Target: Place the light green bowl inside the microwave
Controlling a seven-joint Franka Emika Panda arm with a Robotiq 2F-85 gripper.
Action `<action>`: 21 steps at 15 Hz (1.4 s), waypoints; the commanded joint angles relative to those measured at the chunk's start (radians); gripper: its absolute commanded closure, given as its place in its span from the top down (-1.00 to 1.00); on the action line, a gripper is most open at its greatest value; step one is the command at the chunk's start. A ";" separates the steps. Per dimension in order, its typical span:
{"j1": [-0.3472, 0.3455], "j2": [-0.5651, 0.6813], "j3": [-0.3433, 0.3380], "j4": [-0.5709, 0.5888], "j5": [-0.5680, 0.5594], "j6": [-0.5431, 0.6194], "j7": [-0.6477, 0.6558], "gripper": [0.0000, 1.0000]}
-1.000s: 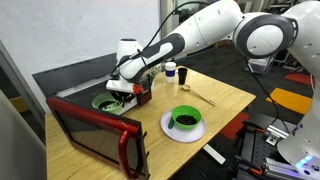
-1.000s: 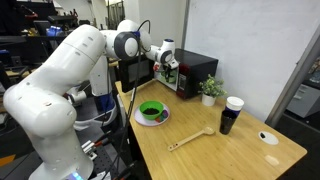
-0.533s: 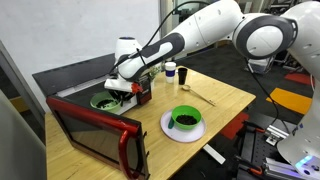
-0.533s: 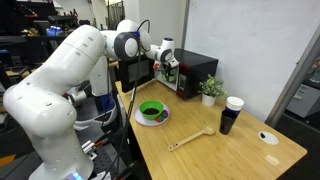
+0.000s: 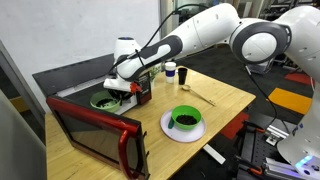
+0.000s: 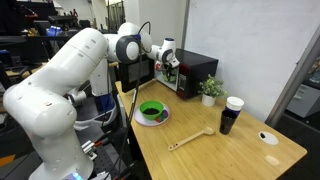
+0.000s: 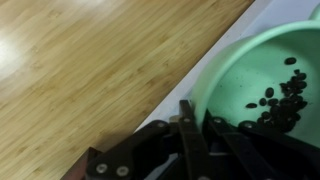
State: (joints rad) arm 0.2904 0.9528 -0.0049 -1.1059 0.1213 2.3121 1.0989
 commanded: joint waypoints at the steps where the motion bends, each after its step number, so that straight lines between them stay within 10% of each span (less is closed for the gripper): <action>1: 0.004 0.037 -0.012 0.074 -0.018 -0.052 0.032 -0.95; 12: 0.001 0.055 -0.010 0.109 -0.020 -0.094 0.043 -0.95; 15: 0.000 0.062 -0.010 0.122 -0.020 -0.110 0.043 -0.28; 21: 0.000 0.062 -0.008 0.128 -0.020 -0.122 0.041 0.34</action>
State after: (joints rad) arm 0.2916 0.9815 -0.0049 -1.0475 0.1200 2.2213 1.1205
